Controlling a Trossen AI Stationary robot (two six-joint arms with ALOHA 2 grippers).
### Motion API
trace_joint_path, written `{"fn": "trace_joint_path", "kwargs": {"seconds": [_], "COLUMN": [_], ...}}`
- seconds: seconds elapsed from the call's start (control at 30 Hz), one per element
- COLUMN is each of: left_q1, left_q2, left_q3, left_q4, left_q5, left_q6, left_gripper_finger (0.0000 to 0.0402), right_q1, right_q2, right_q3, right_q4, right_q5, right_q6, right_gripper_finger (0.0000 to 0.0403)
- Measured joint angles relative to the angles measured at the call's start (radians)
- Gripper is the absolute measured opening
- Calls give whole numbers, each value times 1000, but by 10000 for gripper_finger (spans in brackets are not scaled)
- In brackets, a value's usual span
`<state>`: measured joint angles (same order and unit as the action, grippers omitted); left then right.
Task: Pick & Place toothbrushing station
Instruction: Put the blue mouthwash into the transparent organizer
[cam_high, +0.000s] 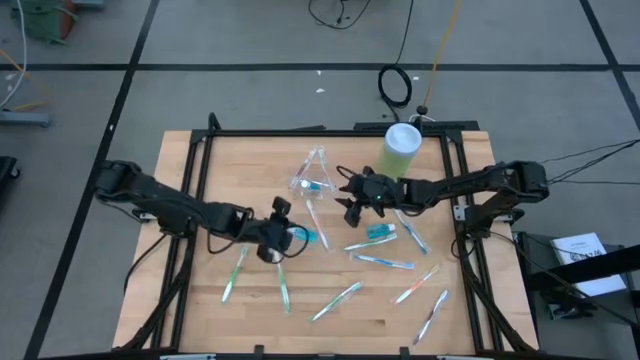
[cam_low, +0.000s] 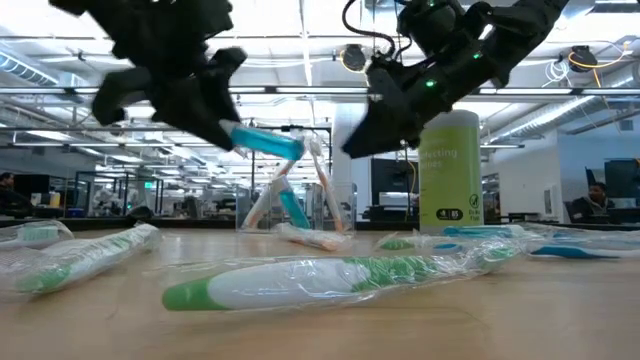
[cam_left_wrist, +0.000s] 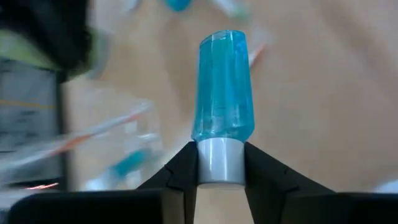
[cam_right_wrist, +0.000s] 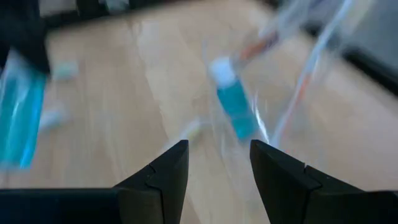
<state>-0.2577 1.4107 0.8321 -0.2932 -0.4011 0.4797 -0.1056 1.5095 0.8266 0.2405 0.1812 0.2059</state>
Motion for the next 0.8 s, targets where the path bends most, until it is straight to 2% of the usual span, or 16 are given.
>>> {"fn": "trace_joint_path", "kwargs": {"seconds": [0.1,0.2,0.3,0.4,0.53,0.67,0.8], "left_q1": [12,31,60,106,197,297,382], "left_q2": [-4,-4,-3,-5,1,15,43], "left_q3": [41,57,58,60,60,60,60], "left_q4": [-67,-30,81,179,227,327,375], "left_q5": [-95,-169,-235,-235,-198,-203,-152], "left_q6": [136,334,542,804,1200,1363,1546], "left_gripper_finger": [99,101,102,102,103,103,103], "right_q1": [-5,-4,-3,-4,-5,-6,-6], "right_q2": [-80,-160,-215,-252,-289,-315,-321], "right_q3": [3,-4,-11,-40,-81,-106,-107], "right_q4": [-127,-269,-282,-255,-262,-262,-254], "right_q5": [-9,4,1,2,4,13,53], "right_q6": [-9,2,33,27,-23,-55,-62], "right_gripper_finger": [167,167,167,167,167,167,167]}}
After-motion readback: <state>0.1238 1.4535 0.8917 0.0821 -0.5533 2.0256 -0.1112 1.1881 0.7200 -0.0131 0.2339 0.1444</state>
